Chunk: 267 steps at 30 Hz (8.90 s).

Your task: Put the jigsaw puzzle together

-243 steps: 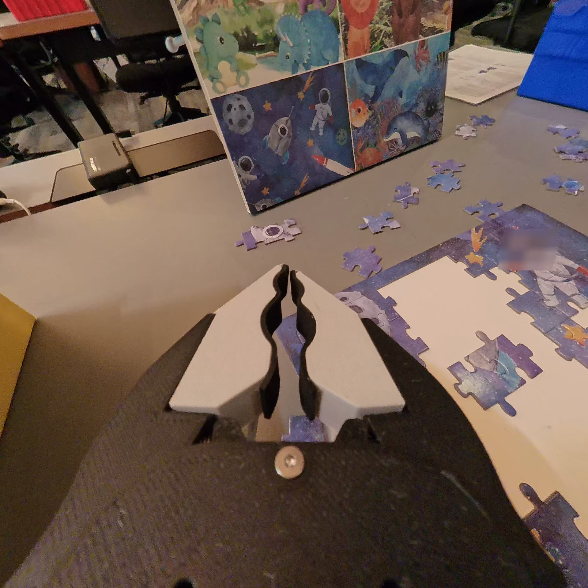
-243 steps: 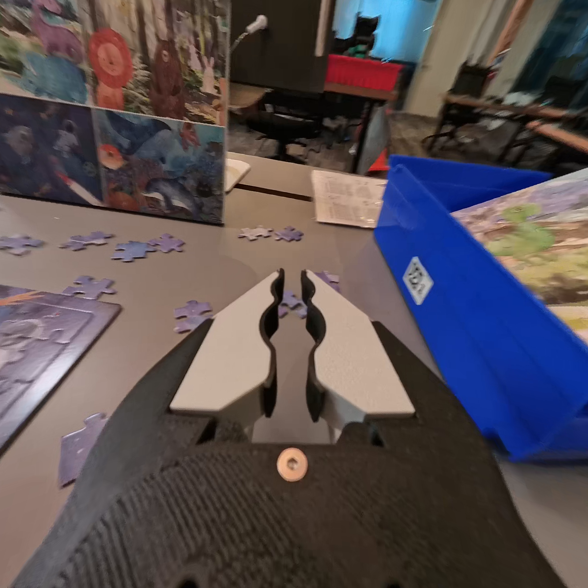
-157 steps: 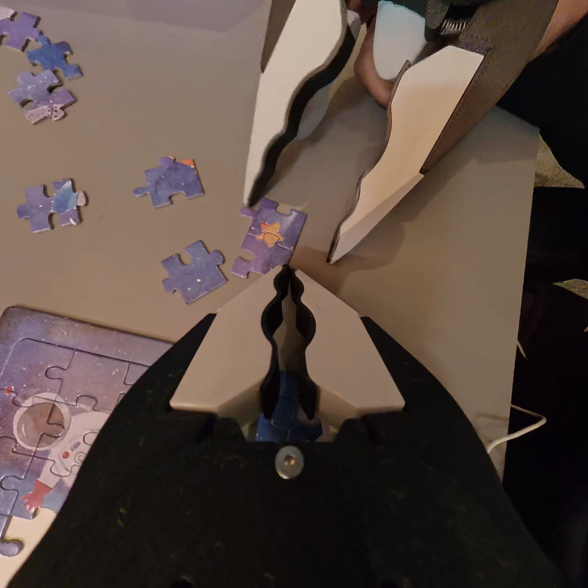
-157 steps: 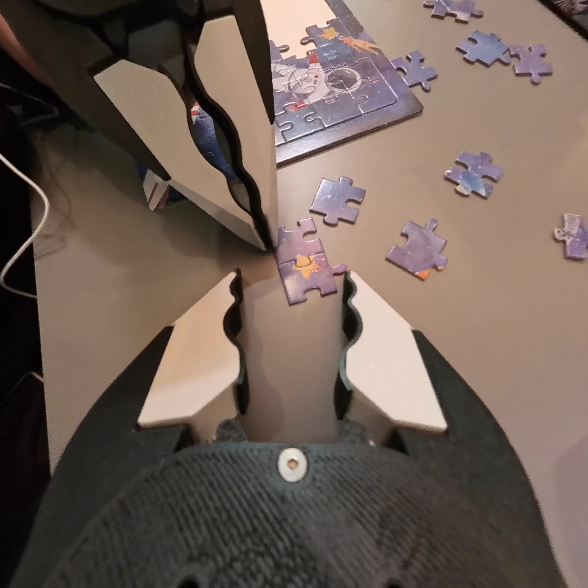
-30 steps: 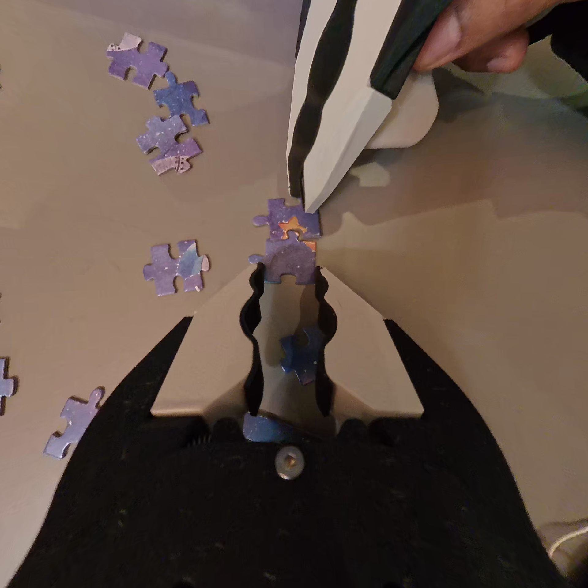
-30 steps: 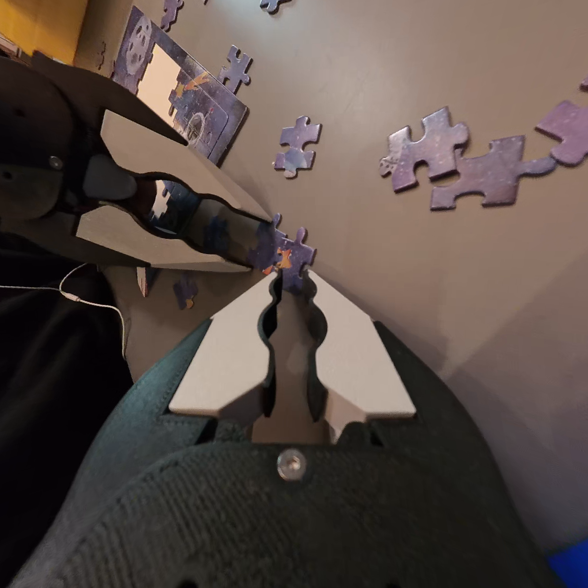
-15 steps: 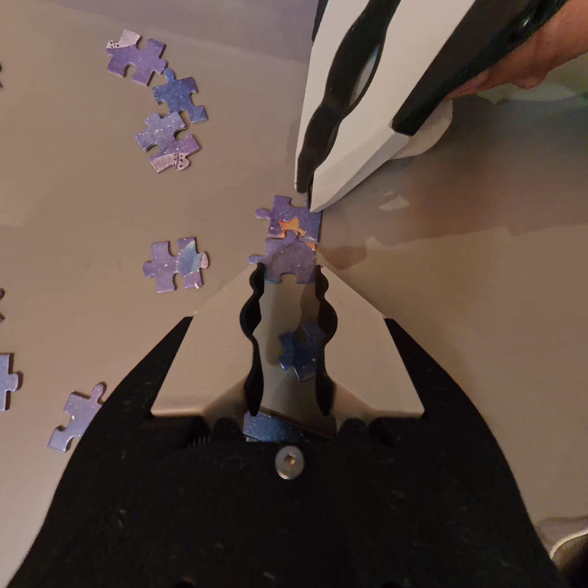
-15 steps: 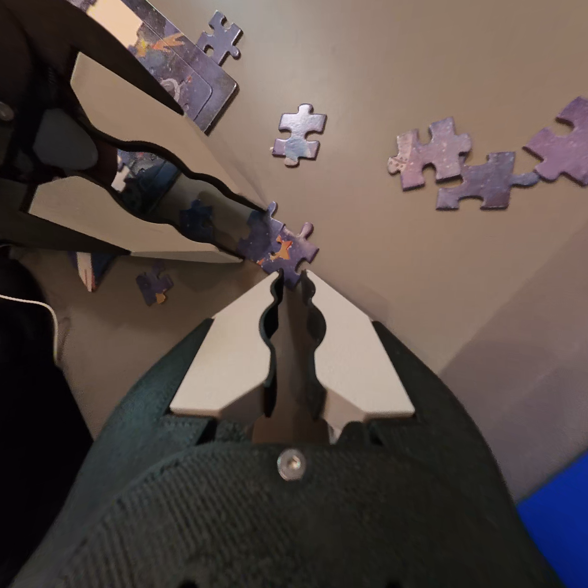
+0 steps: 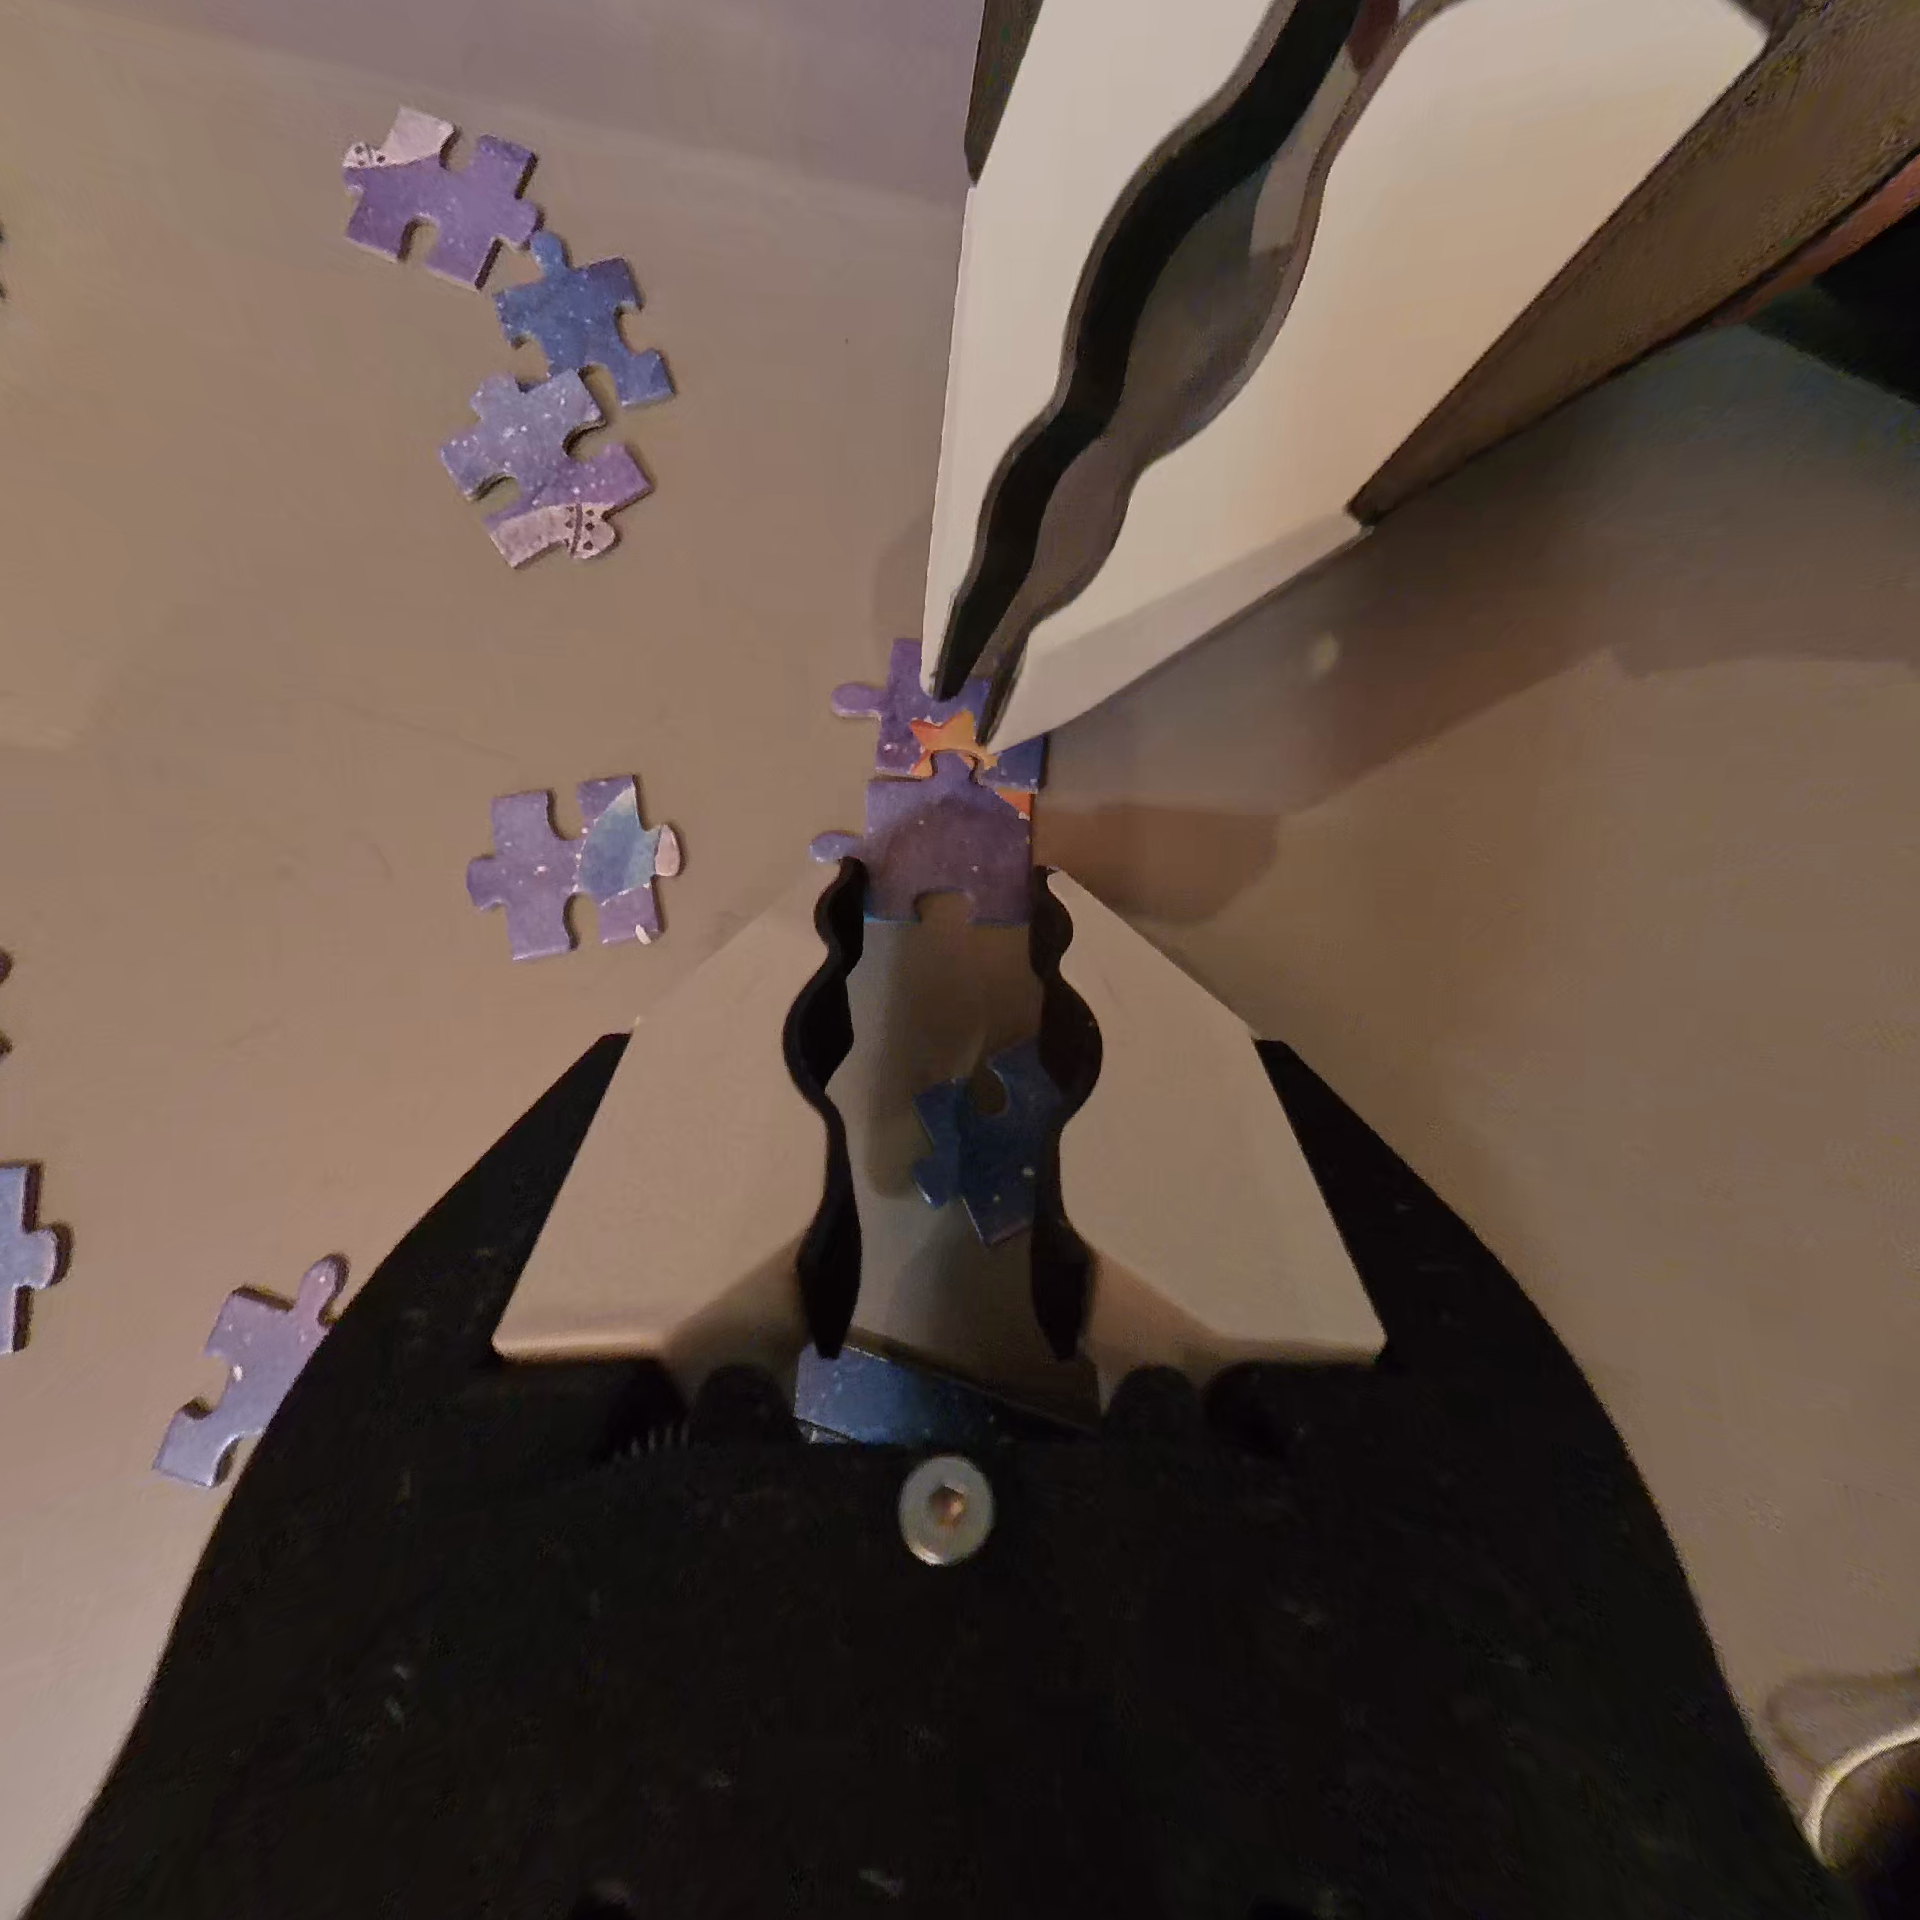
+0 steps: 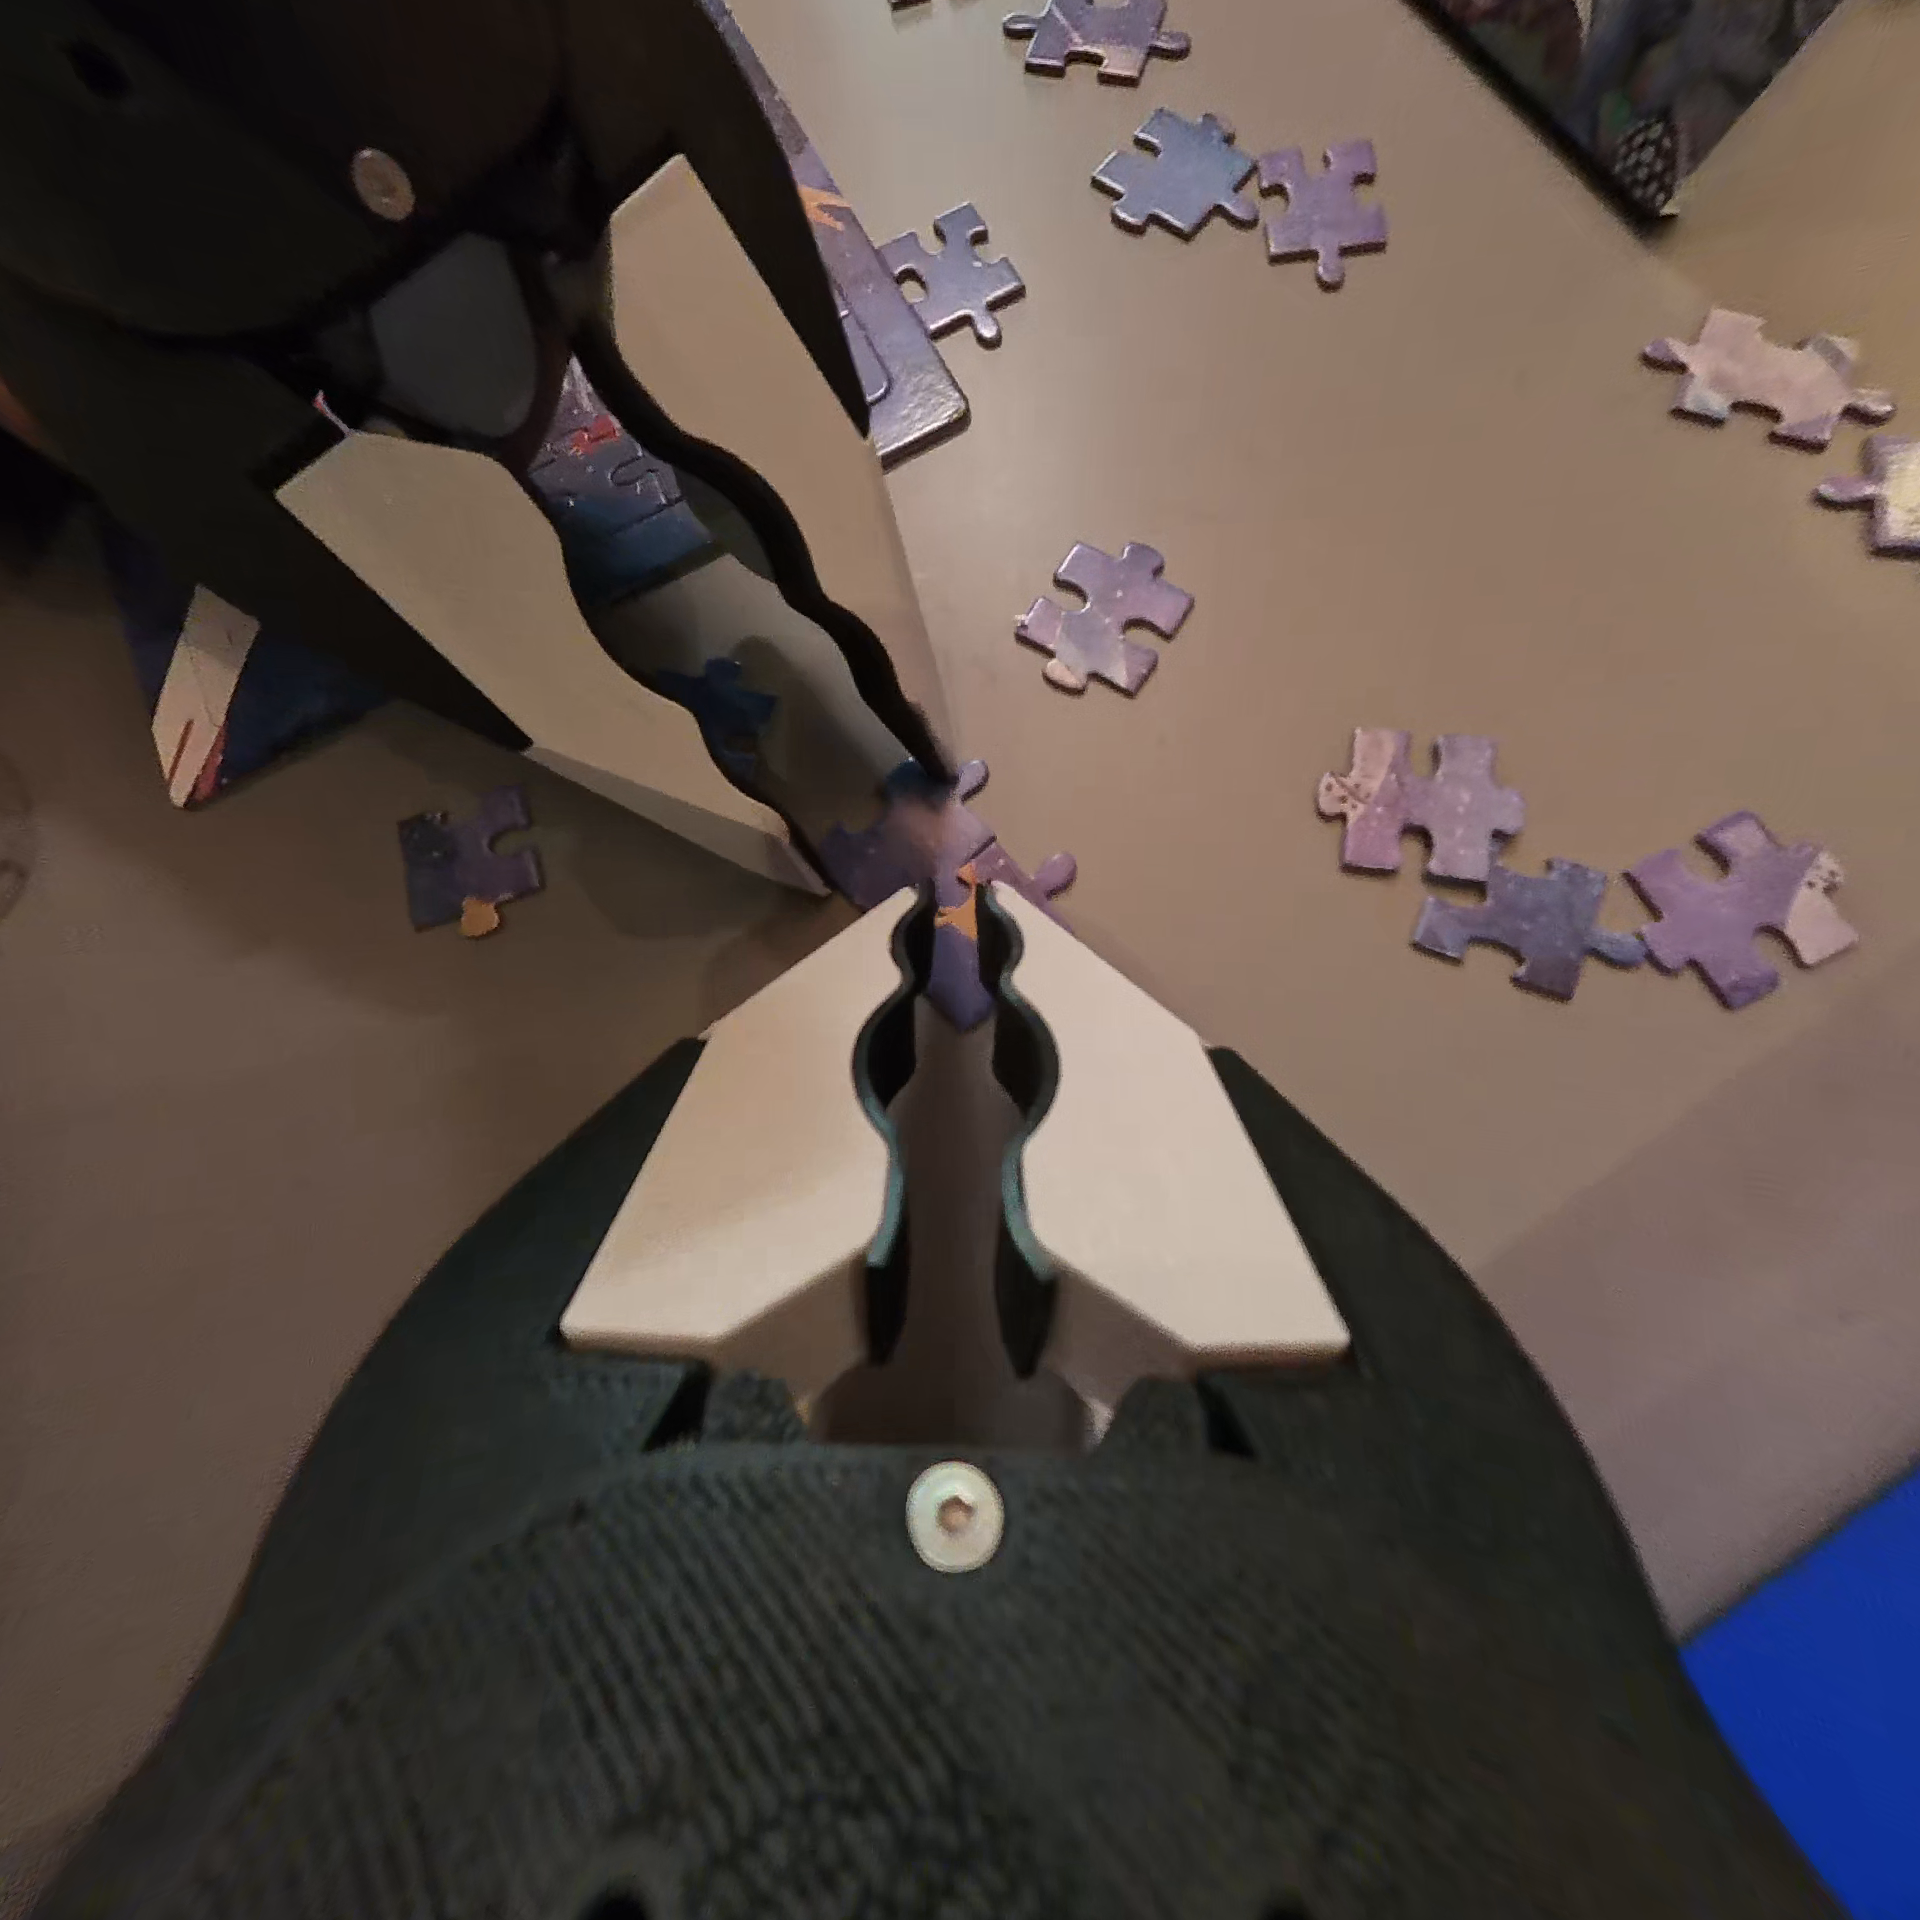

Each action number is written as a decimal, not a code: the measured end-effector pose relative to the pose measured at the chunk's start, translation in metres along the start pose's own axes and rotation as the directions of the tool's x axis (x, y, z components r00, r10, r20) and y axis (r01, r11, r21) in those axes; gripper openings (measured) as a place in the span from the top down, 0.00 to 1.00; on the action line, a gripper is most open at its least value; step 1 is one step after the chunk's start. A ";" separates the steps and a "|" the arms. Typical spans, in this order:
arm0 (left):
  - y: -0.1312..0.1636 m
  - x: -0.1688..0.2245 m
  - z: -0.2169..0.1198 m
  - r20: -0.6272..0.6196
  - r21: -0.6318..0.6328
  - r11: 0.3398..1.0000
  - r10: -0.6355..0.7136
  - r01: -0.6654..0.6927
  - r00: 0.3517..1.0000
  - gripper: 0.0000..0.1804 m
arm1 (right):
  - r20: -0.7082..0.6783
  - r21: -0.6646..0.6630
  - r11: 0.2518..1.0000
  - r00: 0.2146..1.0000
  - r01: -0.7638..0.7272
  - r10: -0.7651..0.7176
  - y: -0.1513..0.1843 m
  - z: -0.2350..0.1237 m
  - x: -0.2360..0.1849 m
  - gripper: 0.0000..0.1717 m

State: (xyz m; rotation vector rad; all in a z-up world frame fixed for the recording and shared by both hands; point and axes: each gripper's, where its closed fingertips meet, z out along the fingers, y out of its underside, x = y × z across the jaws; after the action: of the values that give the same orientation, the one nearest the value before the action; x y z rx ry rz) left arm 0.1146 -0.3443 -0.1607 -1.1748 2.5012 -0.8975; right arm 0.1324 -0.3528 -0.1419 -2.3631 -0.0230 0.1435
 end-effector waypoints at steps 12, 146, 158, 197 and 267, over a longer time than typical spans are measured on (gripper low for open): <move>0.001 0.000 -0.001 -0.029 0.001 1.000 0.007 -0.007 1.000 0.83 | -0.023 -0.050 0.995 0.996 0.083 -0.085 0.012 0.007 0.002 0.94; 0.085 -0.130 -0.211 -0.052 0.638 0.703 -0.367 0.313 0.929 0.84 | -0.224 0.244 0.970 0.973 -0.002 0.058 -0.087 0.043 0.003 0.92; 0.085 -0.127 -0.207 -0.061 0.633 0.707 -0.361 0.315 0.931 0.84 | -0.272 0.115 0.979 0.943 -0.167 0.193 -0.029 0.043 0.043 0.77; 0.084 -0.128 -0.207 -0.068 0.645 0.693 -0.367 0.322 0.928 0.84 | -0.326 0.122 0.976 0.922 -0.178 0.209 -0.036 0.049 0.052 0.88; 0.090 -0.137 -0.208 -0.018 0.649 0.690 -0.405 0.319 0.914 0.85 | -0.360 0.125 0.987 0.922 -0.104 0.142 -0.030 0.037 0.056 0.85</move>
State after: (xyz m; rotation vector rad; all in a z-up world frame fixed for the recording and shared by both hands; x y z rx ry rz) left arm 0.0556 -0.1066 -0.0593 -1.4139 1.6243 -1.5616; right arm 0.1852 -0.3022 -0.1520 -2.2513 0.3087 -0.2363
